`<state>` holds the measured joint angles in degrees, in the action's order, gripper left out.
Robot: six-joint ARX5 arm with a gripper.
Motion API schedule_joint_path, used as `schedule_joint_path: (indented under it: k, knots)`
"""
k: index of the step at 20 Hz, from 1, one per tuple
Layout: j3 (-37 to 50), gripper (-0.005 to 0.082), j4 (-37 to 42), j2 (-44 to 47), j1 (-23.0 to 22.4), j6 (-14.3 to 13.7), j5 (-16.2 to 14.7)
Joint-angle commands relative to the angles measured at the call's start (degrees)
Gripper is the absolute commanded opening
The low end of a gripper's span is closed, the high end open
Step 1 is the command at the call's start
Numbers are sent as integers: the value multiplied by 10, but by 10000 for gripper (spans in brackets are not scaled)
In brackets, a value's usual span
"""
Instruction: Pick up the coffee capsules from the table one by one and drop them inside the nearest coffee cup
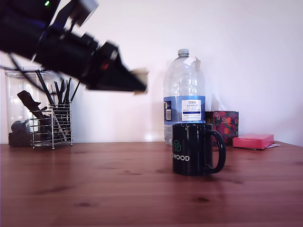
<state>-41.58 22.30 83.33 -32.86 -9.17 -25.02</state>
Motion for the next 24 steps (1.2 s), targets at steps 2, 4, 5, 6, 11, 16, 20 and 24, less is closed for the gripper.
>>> schedule_joint_path:
  k: [2,4,5,6,11,16,20,24]
  knots:
    - [-50,57,-33,16,-20,1,0]
    - [-92,57,-74,40,-31,0,8]
    - [-115,57,-93,56,-36,0,12]
    - [-137,57,-110,72,-38,0,16]
    - [-244,57,-192,164,-48,1,26]
    - [-341,59,-270,240,-60,1,43]
    - [-410,59,-330,287,-71,1,80]
    - [-459,60,-388,318,-73,1,100]
